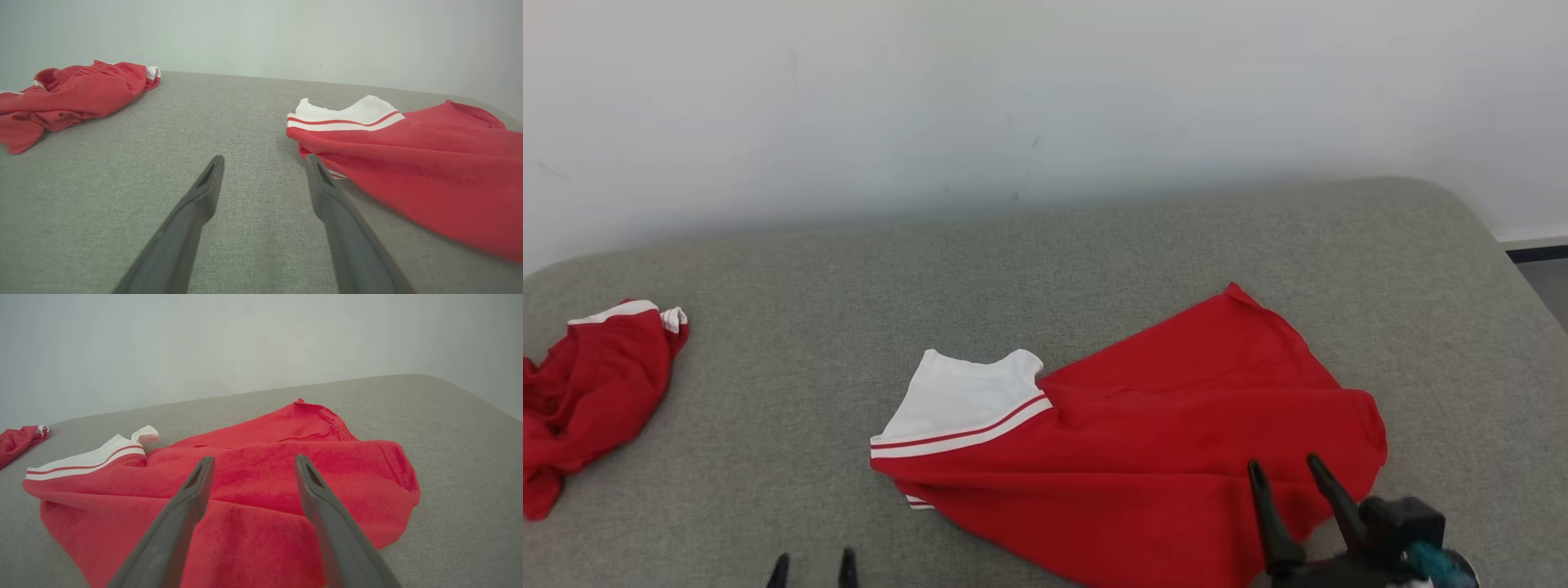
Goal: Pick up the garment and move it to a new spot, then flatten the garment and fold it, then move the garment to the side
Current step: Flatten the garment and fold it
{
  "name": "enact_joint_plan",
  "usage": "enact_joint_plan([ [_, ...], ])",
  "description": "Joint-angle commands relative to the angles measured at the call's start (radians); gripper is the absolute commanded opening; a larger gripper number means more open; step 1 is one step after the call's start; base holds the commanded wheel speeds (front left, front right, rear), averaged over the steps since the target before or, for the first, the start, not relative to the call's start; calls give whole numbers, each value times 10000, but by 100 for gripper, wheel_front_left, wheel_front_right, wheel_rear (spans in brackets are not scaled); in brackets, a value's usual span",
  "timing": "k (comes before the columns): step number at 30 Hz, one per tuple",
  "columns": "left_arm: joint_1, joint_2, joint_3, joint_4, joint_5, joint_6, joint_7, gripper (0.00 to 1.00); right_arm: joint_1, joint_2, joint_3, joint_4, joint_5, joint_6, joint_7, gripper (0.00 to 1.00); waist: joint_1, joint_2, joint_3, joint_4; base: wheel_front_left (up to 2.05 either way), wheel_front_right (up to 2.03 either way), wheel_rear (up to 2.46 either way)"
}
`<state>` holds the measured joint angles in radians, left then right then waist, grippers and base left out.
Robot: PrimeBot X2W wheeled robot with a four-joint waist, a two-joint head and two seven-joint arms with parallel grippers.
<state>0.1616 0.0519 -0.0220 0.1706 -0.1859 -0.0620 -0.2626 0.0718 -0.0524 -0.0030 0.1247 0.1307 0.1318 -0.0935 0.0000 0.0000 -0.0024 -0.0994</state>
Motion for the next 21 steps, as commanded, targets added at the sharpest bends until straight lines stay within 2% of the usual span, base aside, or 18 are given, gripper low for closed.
enact_joint_plan([
  [1, -348, 9, -102, 220, -61, -113, -33, 100, -226, 27, -76, -19, 91, -23, 338, 100, 0, 0, 71, -54, 0, 0, 0],
  [7, -2532, 469, -672, 1251, -402, -528, 1251, 100, -1677, -472, -341, -192, 197, -23, 2947, 100, 0, 0, 676, -229, 0, 0, 0],
  [14, -5495, 958, -1103, 2423, -926, -642, 3930, 100, -3801, -866, -842, -11, 104, -23, 6370, 100, 0, 0, 1899, -570, 0, 0, 0],
  [17, -6436, 1084, -1191, 2891, -1147, -666, 4794, 100, -4607, -747, -918, -21, 93, -23, 7222, 100, 0, 0, 2384, -771, 0, 0, 0],
  [21, -7213, 1244, -1368, 3402, -1392, -688, 5576, 100, -5319, -882, -665, 27, 22, -24, 7702, 100, 0, 0, 2830, -960, 0, 0, 0],
])
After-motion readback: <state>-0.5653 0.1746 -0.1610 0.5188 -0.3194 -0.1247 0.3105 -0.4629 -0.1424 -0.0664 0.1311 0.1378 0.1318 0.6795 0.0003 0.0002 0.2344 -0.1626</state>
